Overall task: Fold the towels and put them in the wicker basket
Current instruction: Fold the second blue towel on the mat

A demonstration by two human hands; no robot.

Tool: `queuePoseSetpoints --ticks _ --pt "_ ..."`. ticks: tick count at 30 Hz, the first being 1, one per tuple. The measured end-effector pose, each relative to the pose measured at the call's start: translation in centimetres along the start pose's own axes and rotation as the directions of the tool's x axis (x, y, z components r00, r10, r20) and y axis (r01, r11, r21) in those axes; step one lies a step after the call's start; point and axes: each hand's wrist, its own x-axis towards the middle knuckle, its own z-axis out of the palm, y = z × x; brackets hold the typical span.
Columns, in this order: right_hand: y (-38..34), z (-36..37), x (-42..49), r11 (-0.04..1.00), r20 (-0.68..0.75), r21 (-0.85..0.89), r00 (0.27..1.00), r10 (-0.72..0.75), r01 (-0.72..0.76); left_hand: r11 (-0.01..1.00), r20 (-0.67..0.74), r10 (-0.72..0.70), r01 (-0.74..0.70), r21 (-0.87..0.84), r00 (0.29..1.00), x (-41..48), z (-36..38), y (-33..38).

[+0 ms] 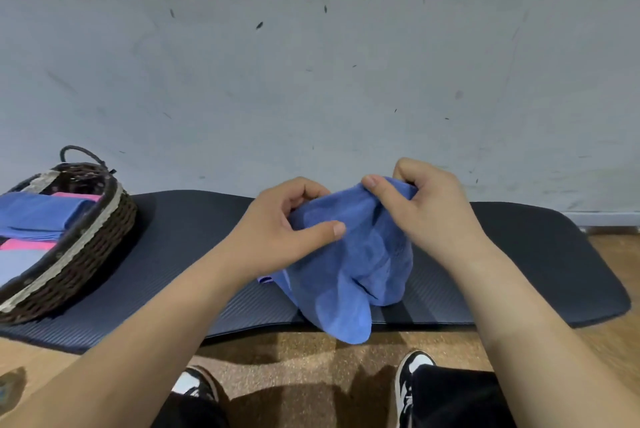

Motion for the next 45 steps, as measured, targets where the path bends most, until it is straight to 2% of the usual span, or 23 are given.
queuePoseSetpoints --ticks 2,4,9,13,16,23,26,28,31,34,36,40,42,45 --pt "0.1 -0.1 0.1 0.997 0.001 0.04 0.998 0.064 -0.064 0.999 0.011 -0.019 0.018 0.049 1.0 0.2 -1.5 0.6" --pt "-0.1 -0.1 0.0 0.991 0.001 0.089 0.995 0.101 -0.1 0.985 0.035 -0.035 0.028 0.17 0.999 0.4 -2.8 1.1" --pt "-1.9 -1.4 -0.2 0.997 -0.094 0.061 0.994 0.06 -0.054 0.92 0.051 -0.021 -0.001 0.393 0.998 0.5 -4.6 2.6" --pt "-3.1 -3.0 0.2 0.996 -0.211 -0.077 0.977 0.029 -0.046 0.886 0.073 0.021 -0.052 0.46 0.997 0.5 -7.1 4.5" --pt "-2.9 -4.1 0.6 0.968 -0.203 -0.236 0.978 0.039 -0.087 0.841 0.1 0.001 -0.055 0.538 0.995 0.1 -9.2 5.8" --pt "-1.3 -6.7 0.0 0.92 -0.215 -0.32 0.963 0.16 -0.224 0.865 0.106 -0.148 0.077 0.496 0.983 -2.3 -10.8 6.4" --pt "-1.2 -8.3 -0.7 0.916 -0.209 -0.317 0.96 0.186 -0.246 0.882 0.128 -0.132 0.057 0.469 0.983 -3.8 -11.3 6.3" --pt "-1.3 -9.9 -1.0 0.906 -0.171 -0.342 0.965 0.201 -0.249 0.886 0.135 -0.129 0.053 0.461 0.982 -4.6 -12.2 6.3" --pt "-1.3 -11.8 -0.8 0.838 -0.084 -0.482 0.966 0.245 -0.254 0.889 0.106 -0.155 0.092 0.449 0.982 -5.0 -13.2 6.1" --pt "-0.4 -11.8 0.5 0.753 0.007 -0.61 0.949 0.316 -0.246 0.926 0.044 -0.197 0.171 0.335 0.979 -3.8 -13.6 5.0" --pt "0.8 -10.9 1.8 0.726 0.052 -0.644 0.933 0.355 -0.24 0.894 0.063 -0.253 0.208 0.398 0.965 -2.4 -13.5 3.5" --pt "5.6 -6.9 4.7 0.707 0.12 -0.668 0.904 0.41 -0.232 0.757 0.137 -0.366 0.209 0.619 0.92 1.4 -12.1 -1.3" --pt "8.5 -4.6 6.1 0.69 0.123 -0.684 0.897 0.426 -0.234 0.746 0.081 -0.387 0.261 0.613 0.918 3.7 -10.9 -4.1" --pt "12.3 -1.5 7.7 0.646 0.134 -0.735 0.89 0.435 -0.206 0.772 -0.081 -0.391 0.375 0.513 0.917 7.4 -8.6 -8.5"
